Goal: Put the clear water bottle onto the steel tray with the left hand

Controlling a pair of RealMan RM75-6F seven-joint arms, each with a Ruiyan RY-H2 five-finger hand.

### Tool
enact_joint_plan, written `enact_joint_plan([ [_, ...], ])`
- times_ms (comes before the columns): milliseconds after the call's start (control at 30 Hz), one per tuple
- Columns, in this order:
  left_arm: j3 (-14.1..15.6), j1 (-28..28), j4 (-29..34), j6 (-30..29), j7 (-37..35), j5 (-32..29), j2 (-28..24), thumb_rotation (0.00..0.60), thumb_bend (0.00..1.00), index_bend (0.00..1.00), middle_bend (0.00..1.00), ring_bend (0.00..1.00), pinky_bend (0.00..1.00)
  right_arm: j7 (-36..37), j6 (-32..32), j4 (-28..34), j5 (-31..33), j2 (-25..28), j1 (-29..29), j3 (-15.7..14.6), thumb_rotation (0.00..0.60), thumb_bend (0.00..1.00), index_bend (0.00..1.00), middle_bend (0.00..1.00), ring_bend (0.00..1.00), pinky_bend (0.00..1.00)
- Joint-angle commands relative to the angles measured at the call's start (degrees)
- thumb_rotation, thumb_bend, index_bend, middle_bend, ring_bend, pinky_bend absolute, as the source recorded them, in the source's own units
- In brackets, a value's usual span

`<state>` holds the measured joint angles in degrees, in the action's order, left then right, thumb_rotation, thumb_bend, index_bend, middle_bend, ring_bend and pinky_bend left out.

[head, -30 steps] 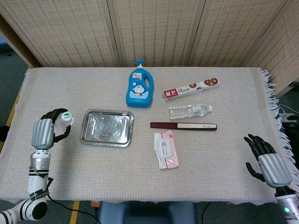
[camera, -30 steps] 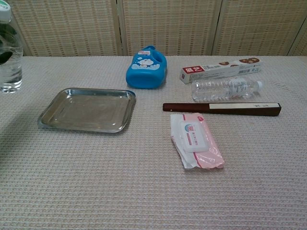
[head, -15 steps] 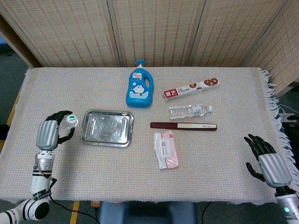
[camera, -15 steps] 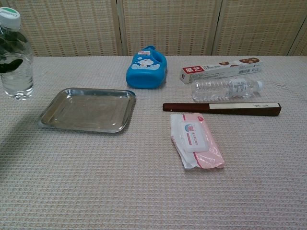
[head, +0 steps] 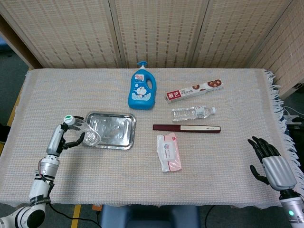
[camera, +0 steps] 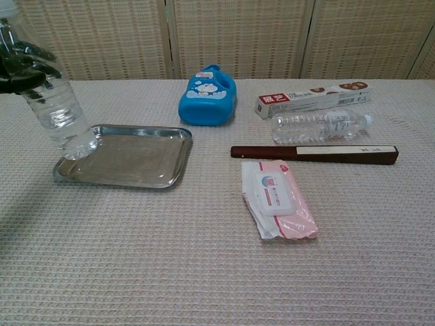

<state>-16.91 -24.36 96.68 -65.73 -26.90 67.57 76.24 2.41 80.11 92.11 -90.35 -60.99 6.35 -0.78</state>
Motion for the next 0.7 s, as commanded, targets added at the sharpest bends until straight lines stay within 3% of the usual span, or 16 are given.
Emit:
enact_joint_plan([
  [33, -4.1, -3.1, -0.1, 0.1, 4.1, -1.3, -0.5, 0.6, 0.44, 0.51, 0.59, 0.4, 0.49, -0.1, -0.3, 0.0, 0.1, 0.0, 0.1, 0.0, 0.6, 0.18, 0.0, 0.0, 0.0, 0.15],
  [100, -6.8, -5.0, 2.0, 1.0, 7.2, -3.2, -2.5, 0.6, 0.44, 0.51, 0.59, 0.4, 0.49, -0.2, -0.5, 0.0, 0.3, 0.0, 0.2, 0.1, 0.6, 0.18, 0.0, 0.0, 0.0, 0.15],
  [200, -7.9, -5.7, 4.5, 1.0, 10.5, -5.5, -4.1, 0.6, 0.44, 0.51, 0.59, 0.4, 0.49, -0.2, -0.6, 0.1, 0.3, 0.1, 0.2, 0.0, 0.6, 0.18, 0.0, 0.0, 0.0, 0.15],
  [333, -5.4, -4.6, 4.7, 1.6, 11.6, -6.9, -4.3, 0.6, 0.44, 0.51, 0.59, 0.4, 0.49, -0.2, -0.5, 0.1, 0.3, 0.0, 0.2, 0.0, 0.6, 0.18, 0.0, 0.0, 0.0, 0.15],
  [533, -0.7, -2.8, -2.7, 2.8, 9.5, -7.4, 0.4, 0.6, 0.44, 0.51, 0.59, 0.4, 0.49, -0.7, -0.7, 0.0, 0.7, -0.3, 0.3, 0.2, 0.6, 0.18, 0.0, 0.0, 0.0, 0.15],
  [633, -0.6, -3.0, -5.2, 3.9, 8.6, -8.3, 1.8, 0.6, 0.44, 0.51, 0.59, 0.4, 0.49, -0.9, -1.1, 0.1, 0.7, -0.2, 0.5, 0.1, 0.6, 0.18, 0.0, 0.0, 0.0, 0.15],
  [700, -2.2, -3.7, -5.2, 3.7, 8.1, -8.2, 1.6, 0.6, 0.44, 0.51, 0.59, 0.4, 0.49, -0.9, -1.0, 0.0, 0.7, -0.3, 0.4, 0.1, 0.6, 0.18, 0.0, 0.0, 0.0, 0.15],
])
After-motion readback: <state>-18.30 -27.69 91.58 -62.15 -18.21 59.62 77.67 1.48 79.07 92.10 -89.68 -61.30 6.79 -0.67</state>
